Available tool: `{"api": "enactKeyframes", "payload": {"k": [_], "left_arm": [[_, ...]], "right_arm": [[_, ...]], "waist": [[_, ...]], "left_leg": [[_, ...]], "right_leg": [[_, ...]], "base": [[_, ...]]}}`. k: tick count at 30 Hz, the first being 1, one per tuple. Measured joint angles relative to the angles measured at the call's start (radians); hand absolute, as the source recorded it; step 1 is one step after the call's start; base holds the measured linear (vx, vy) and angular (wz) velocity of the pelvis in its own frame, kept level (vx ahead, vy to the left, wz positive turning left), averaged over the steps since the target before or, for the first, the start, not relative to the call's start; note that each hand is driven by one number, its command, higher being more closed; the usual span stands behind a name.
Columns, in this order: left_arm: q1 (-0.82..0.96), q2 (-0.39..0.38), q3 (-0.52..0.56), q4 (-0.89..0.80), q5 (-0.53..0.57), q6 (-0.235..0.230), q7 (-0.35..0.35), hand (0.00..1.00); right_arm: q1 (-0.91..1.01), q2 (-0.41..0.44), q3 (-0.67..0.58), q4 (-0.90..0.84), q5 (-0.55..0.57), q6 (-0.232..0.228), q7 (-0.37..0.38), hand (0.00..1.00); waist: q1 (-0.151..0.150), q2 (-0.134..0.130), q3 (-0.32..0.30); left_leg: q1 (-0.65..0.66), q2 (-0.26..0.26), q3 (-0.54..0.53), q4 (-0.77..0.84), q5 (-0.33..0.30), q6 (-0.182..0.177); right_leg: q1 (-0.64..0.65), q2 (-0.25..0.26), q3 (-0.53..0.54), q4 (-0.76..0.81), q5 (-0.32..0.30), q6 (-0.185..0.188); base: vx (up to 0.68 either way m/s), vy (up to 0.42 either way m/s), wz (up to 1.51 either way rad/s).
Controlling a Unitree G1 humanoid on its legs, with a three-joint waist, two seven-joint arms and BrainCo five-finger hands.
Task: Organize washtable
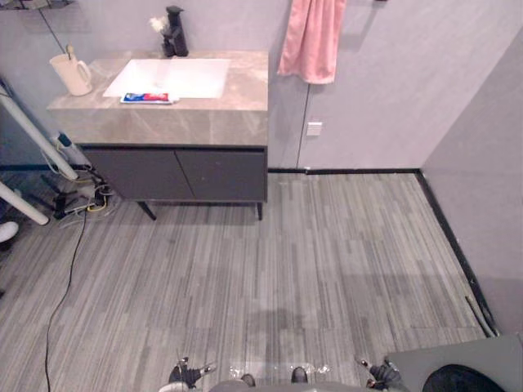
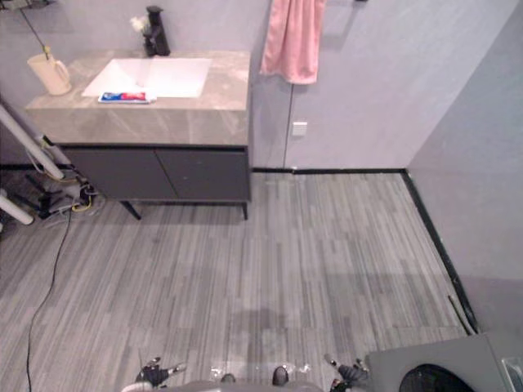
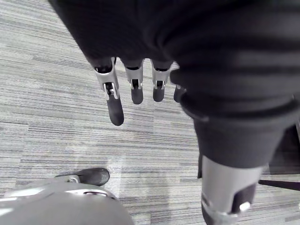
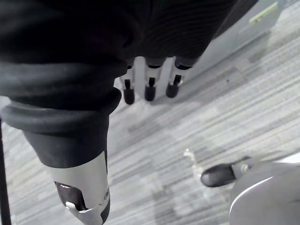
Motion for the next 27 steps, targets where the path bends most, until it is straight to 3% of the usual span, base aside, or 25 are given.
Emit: {"api": "enactKeyframes", "payload": {"k": [24,27], "left_arm": [[-0.004,0.010,-0.021,0.008,0.000,0.002,-0.005,0.00],[-0.013,0.013,-0.016,0.006,0.000,0.004,-0.005,0.00]], "right_arm": [[0.003,0.005,-0.017,0.000,0.031,0.002,0.002,0.00],[0.003,0.018,-0.047,-0.005,0.042,0.001,0.002,0.00]], "waist": [[-0.004,-0.005,-0.005],[-0.006,-0.011,-0.001]], "left_leg": [[-0.017,0.002,0.029,-0.013,0.000,0.000],[-0.064,0.015,0.038,0.060,-0.024,-0.027]], "right_leg": [[-0.031,0.003,0.021,0.000,0.003,-0.006],[-0.082,0.004,0.019,0.097,-0.053,-0.025]], "base": [[-0.02,-0.008,-0.02],[0.01,-0.025,0.02]]}}
